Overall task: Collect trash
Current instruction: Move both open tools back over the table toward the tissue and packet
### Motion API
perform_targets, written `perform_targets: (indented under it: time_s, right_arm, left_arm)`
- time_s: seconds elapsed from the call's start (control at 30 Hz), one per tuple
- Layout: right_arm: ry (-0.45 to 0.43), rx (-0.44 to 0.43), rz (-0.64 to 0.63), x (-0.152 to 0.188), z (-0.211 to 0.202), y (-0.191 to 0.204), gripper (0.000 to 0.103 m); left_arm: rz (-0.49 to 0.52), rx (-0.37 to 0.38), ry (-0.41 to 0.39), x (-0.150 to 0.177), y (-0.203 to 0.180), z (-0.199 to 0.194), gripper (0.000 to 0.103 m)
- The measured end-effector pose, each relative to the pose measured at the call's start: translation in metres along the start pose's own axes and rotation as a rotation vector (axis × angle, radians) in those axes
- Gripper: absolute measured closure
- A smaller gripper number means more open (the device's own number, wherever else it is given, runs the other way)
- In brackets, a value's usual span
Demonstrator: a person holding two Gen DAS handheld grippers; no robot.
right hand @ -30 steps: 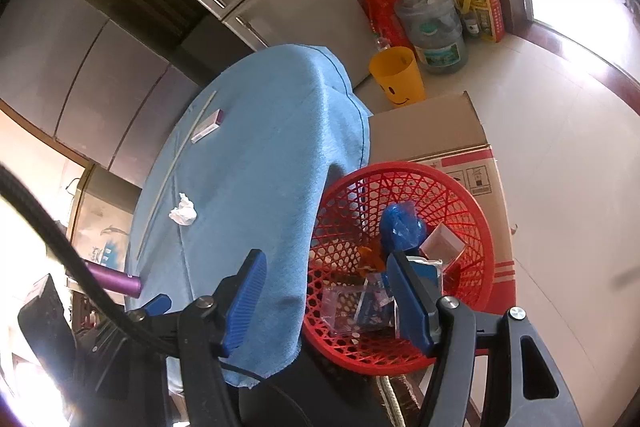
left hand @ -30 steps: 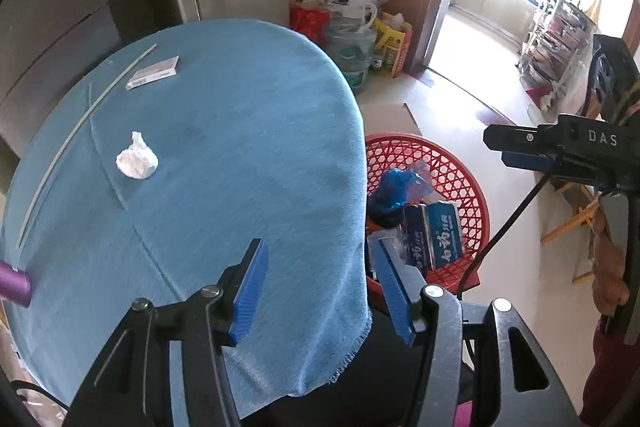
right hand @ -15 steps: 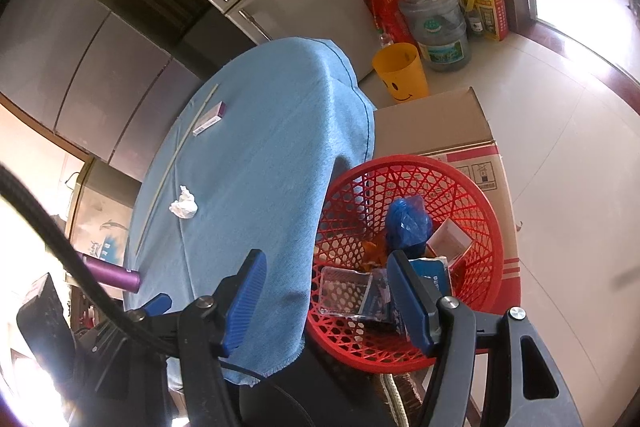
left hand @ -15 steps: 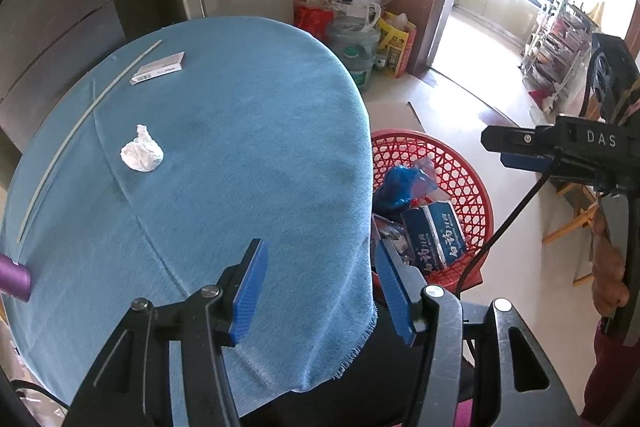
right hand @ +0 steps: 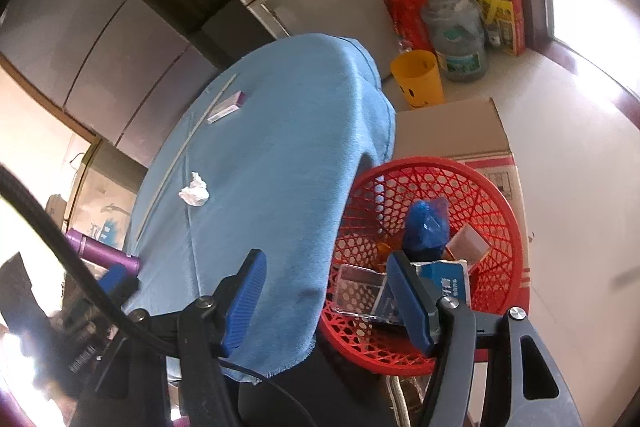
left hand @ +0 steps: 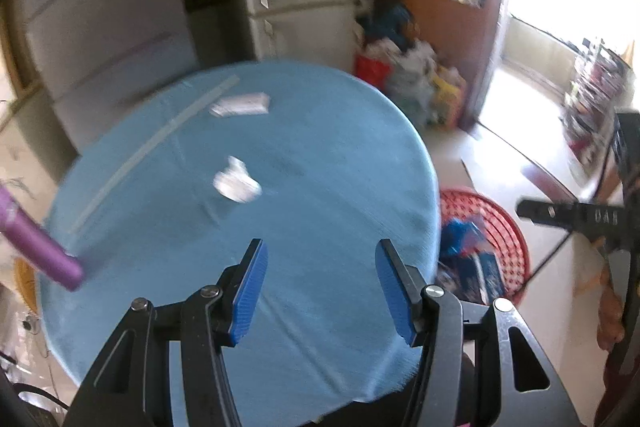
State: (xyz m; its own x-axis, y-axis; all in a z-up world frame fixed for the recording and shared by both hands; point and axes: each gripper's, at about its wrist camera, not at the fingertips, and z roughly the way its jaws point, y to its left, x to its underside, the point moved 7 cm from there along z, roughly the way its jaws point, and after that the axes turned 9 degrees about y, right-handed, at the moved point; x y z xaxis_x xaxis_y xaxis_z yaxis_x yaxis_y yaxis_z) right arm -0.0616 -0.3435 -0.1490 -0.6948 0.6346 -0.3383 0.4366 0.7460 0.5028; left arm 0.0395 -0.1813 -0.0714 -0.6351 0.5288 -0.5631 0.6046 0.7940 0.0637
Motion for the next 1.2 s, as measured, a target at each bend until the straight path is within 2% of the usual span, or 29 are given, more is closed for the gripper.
perform_targets:
  time_s: [0.03,0.1,0.13,0.3,0.6,1.03,1.2]
  right_arm:
    - [-0.007,-0.002,-0.013,0.000,-0.001,0.004,0.037]
    - [-0.017,-0.006,-0.033,0.001,-0.001,0.010,0.037]
    - [-0.023,-0.008,-0.043,0.001,-0.001,0.014,0.037]
    - [-0.031,-0.007,-0.081,0.005,0.002,0.027,0.037]
    - [-0.043,-0.014,-0.146,0.011,0.003,0.047,0.037]
    - [-0.094,-0.019,-0.227,0.016,-0.003,0.069,0.037]
    - [-0.096,-0.015,-0.238,0.017,-0.002,0.071,0.037]
  left_arm:
    - [-0.013,-0.015,-0.018,-0.001,0.007,-0.006,0.044]
    - [-0.050,-0.051,-0.059,-0.003,0.024,-0.020,0.033]
    - [-0.062,-0.065,-0.073,-0.003,0.030,-0.025,0.032]
    - [-0.106,-0.159,-0.118,-0.002,0.061,-0.047,0.032]
    - [-0.110,-0.271,-0.157,0.004,0.082,-0.070,0.032]
    - [-0.091,-0.305,-0.158,0.009,0.080,-0.078,0.032]
    - [-0.073,-0.291,-0.152,0.011,0.074,-0.077,0.031]
